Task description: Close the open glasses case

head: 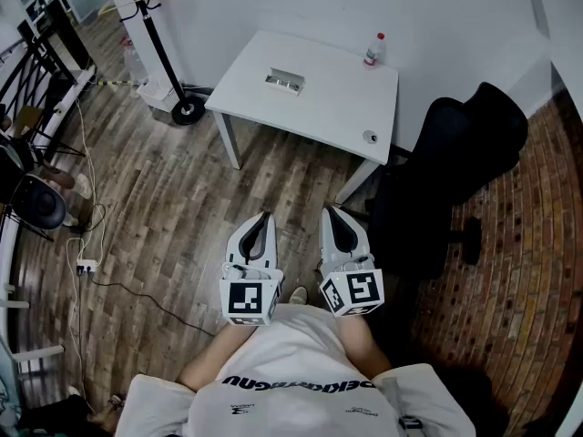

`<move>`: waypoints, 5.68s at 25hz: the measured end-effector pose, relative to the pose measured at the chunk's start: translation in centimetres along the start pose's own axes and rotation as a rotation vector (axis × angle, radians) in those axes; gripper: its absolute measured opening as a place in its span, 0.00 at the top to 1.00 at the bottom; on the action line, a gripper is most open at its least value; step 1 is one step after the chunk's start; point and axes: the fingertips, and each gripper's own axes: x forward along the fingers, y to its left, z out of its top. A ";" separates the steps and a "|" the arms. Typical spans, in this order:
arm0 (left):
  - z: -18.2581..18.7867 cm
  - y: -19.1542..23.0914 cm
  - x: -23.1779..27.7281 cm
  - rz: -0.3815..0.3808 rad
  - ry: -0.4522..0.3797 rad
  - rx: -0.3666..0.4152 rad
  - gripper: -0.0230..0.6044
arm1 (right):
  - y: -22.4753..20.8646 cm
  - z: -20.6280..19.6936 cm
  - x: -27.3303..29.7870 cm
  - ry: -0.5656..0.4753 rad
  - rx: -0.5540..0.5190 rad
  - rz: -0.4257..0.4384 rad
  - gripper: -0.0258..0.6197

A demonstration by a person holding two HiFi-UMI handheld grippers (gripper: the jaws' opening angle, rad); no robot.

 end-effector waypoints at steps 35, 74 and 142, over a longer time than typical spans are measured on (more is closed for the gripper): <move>-6.4 -4.3 6.6 0.062 0.055 -0.028 0.97 | -7.9 -2.0 2.2 0.006 -0.013 0.055 0.96; -1.7 20.9 48.5 -0.117 0.128 -0.064 0.97 | -19.7 -2.4 48.4 0.144 0.018 -0.157 0.96; -20.8 25.2 66.5 0.047 0.400 -0.215 0.97 | -35.2 -27.1 64.7 0.611 0.237 -0.091 0.85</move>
